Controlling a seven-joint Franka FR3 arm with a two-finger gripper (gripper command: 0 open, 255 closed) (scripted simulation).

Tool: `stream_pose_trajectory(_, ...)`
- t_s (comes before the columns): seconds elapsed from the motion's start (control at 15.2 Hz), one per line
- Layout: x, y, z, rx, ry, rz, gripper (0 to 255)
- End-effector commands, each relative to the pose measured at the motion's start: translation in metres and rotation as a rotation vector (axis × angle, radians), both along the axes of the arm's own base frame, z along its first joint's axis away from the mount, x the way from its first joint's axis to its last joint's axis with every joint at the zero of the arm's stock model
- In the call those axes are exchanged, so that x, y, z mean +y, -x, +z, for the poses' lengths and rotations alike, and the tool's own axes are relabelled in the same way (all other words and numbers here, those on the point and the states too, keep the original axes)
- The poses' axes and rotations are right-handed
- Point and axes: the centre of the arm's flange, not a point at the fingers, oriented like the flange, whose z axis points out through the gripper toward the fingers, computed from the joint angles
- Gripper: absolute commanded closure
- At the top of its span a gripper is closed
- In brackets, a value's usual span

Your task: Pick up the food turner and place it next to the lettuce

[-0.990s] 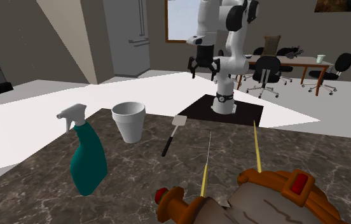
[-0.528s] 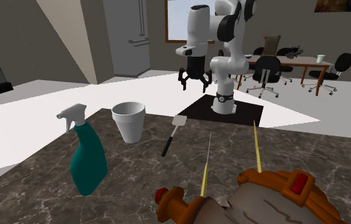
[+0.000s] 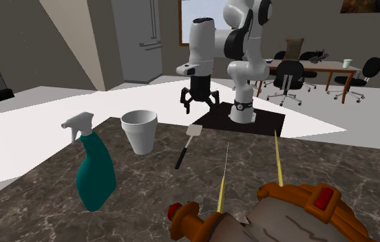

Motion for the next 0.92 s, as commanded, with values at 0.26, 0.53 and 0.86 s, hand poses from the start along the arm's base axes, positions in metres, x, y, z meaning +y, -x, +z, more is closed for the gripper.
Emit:
stream_pose_trajectory(0.26,0.002,-0.072,-0.029,-0.028,-0.016,0.026,0)
stream_pose_trajectory(0.53,0.003,-0.087,-0.045,-0.033,-0.019,0.031,0)
stream_pose_trajectory(0.86,0.004,-0.089,-0.075,-0.033,-0.019,0.031,0)
